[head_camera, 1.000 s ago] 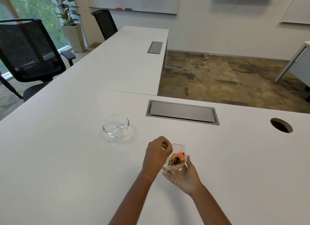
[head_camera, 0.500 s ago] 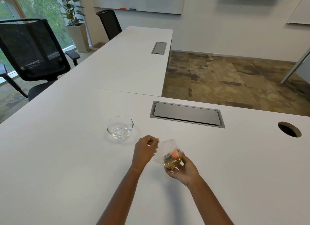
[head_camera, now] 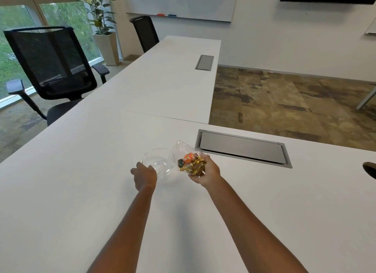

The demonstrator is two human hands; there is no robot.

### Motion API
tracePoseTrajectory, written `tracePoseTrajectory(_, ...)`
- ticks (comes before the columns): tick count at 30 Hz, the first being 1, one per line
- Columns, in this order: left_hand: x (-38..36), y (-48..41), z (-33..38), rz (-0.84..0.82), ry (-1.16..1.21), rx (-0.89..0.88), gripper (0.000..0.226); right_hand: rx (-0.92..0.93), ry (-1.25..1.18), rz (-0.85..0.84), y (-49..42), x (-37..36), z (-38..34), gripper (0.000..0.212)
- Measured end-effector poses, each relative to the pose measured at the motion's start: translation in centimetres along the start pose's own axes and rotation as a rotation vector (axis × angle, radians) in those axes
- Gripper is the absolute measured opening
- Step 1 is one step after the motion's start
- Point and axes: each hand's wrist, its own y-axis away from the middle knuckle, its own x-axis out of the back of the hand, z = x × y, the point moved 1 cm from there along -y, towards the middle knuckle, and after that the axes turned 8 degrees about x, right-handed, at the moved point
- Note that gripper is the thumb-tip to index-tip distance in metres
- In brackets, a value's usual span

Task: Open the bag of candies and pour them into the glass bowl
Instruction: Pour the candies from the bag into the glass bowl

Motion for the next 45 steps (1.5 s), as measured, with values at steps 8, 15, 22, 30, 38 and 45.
tracePoseTrajectory(8, -0.5, -2.5, -0.5, -0.058, 0.052, 0.033, 0.038, 0.329, 0.439, 0.028, -1.7, -5.2, 1.6, 0.016)
tracePoseTrajectory(15, -0.7, -3.1, -0.8, -0.06, 0.135, 0.059, 0.042, 0.677, 0.986, -0.197, -1.5, -7.3, 2.8, 0.035)
tracePoseTrajectory(22, -1.0, -3.3, -1.3, -0.053, 0.105, 0.036, 0.044, 0.991, 1.325, -0.431, -0.9, -9.0, 2.9, 0.03)
tracePoseTrajectory(30, -1.3, -3.6, -1.4, -0.052, 0.078, 0.028, 0.048, 1.122, 1.276, -0.383, -0.1, -8.1, 2.1, 0.028)
tracePoseTrajectory(38, -2.1, -1.4, -1.2, 0.101, 0.273, -0.102, 0.042, 0.596, 0.575, -0.016, -0.1, -4.0, 0.4, 0.029)
tracePoseTrajectory(45, -4.7, 3.0, -1.0, -0.287, 0.806, -0.111, 0.028, 0.002, 0.152, 0.038, 0.7, 1.3, 0.9, 0.034)
